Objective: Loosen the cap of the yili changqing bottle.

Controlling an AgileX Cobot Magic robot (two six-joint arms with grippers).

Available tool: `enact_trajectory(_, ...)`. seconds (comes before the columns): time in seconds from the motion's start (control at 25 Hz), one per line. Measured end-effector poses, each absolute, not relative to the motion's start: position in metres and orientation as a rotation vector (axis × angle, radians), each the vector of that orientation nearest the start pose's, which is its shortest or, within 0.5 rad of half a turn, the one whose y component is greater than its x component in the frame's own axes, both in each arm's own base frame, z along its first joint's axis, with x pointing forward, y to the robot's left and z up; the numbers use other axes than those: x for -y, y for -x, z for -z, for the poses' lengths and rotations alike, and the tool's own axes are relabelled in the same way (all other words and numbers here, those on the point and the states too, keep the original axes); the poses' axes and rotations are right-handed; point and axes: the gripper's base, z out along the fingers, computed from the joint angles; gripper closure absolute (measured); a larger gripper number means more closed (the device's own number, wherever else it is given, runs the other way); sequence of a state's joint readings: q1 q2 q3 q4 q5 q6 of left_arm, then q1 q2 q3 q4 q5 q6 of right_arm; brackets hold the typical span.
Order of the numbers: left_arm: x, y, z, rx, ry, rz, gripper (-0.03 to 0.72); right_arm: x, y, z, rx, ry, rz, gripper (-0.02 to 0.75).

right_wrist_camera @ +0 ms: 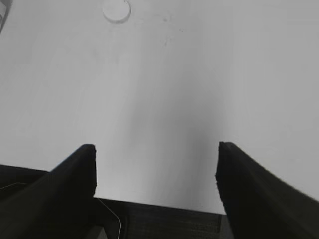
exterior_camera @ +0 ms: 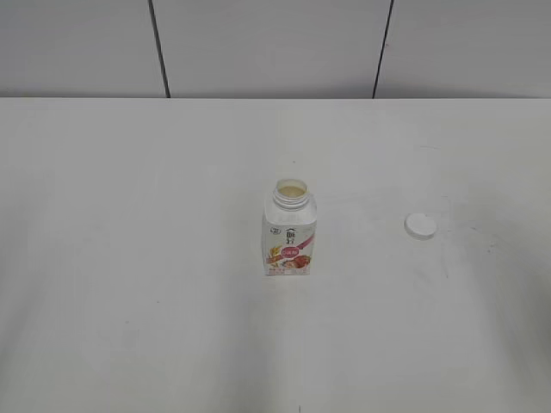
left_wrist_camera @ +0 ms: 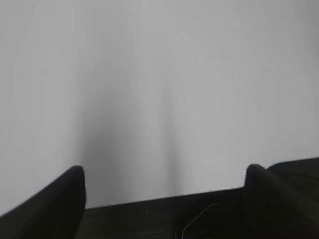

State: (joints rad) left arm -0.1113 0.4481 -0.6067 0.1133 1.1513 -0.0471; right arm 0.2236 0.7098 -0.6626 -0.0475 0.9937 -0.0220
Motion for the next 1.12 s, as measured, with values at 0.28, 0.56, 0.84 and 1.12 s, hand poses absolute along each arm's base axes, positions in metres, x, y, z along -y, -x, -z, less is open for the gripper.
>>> enact_trajectory(0.28,-0.003,-0.028,-0.286,-2.351,-0.08,-0.023,0.102,-0.015,-0.081,-0.275,-2.45,0.315,-0.028,0.15)
enact_trajectory(0.56,-0.006,0.005,-0.288,-2.151,-0.065,0.018,0.102,-0.01,-0.057,-0.284,-2.317,0.29,-0.057,0.15)
enact_trajectory(0.84,-0.005,0.018,-0.287,-2.072,-0.065,0.06,0.102,-0.004,-0.028,-0.29,-2.171,0.265,-0.081,0.15)
enact_trajectory(1.12,0.003,0.009,-0.282,-2.025,-0.075,0.149,0.102,0.003,0.003,-0.288,-2.022,0.244,-0.096,0.15)
